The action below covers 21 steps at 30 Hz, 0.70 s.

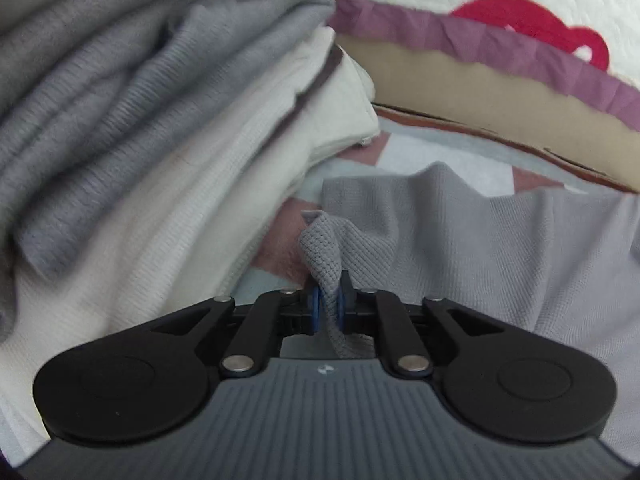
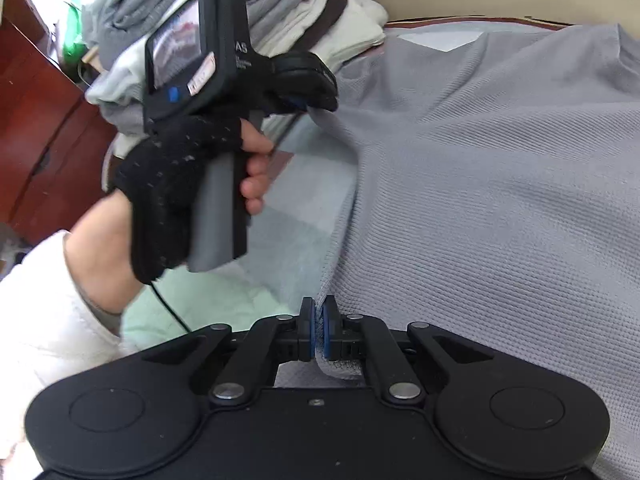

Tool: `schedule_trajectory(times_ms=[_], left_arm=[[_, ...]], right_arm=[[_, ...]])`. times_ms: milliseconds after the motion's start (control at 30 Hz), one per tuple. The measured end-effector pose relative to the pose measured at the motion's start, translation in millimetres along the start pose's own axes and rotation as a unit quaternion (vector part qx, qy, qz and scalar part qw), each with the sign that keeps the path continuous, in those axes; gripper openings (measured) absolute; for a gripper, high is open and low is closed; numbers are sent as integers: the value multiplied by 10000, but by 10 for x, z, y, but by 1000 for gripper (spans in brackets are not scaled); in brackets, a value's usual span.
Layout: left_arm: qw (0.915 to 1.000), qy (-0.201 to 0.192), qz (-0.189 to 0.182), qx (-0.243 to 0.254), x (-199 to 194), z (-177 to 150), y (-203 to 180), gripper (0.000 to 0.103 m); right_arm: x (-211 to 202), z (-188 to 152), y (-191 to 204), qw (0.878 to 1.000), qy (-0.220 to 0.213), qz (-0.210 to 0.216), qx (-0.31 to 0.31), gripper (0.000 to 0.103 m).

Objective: Fold clothes

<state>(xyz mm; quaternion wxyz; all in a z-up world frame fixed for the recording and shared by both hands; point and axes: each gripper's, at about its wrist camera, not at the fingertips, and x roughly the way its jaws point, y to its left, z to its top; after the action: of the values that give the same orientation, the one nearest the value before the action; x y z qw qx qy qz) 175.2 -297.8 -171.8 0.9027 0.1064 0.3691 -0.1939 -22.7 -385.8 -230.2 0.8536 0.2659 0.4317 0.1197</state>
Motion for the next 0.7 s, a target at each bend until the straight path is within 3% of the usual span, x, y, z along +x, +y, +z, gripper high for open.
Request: schedule_trajectory(times_ms=[100,167,233,300,433,567,633,700], left_arm=[[9971,-356,666,125,-95,24,3,18],[9958,-369,758,362,-107,27,-53,18],[9972,-311,499,466,-187,13,-125,18],[9974,-362,230,582,-311,0,-222,19],[9881,-1017,-563,1006,-697,-10,-484,35],[9745,-971,-1470,1386,-795,-83,-799,40],[9680,-751,-1931,1413,-795,-133,-927,40],[9669,-413,-2124,1353,-767,-199,-1021,40]], right_arm=[[-206,70,-148,9989,3,406,235,11],[-481,100,-354,9970,-367,314,597,17],[-790,126,-588,9913,-830,126,1009,39],[-1198,103,-921,9802,-1295,-339,1458,41],[-2014,-71,-1608,9374,-2146,-1419,2348,42],[-2660,-493,-2148,8810,-2528,-2286,3280,45],[-2887,-745,-2366,8532,-2678,-2450,3746,50],[-2913,-958,-2509,8389,-2765,-2192,4143,54]])
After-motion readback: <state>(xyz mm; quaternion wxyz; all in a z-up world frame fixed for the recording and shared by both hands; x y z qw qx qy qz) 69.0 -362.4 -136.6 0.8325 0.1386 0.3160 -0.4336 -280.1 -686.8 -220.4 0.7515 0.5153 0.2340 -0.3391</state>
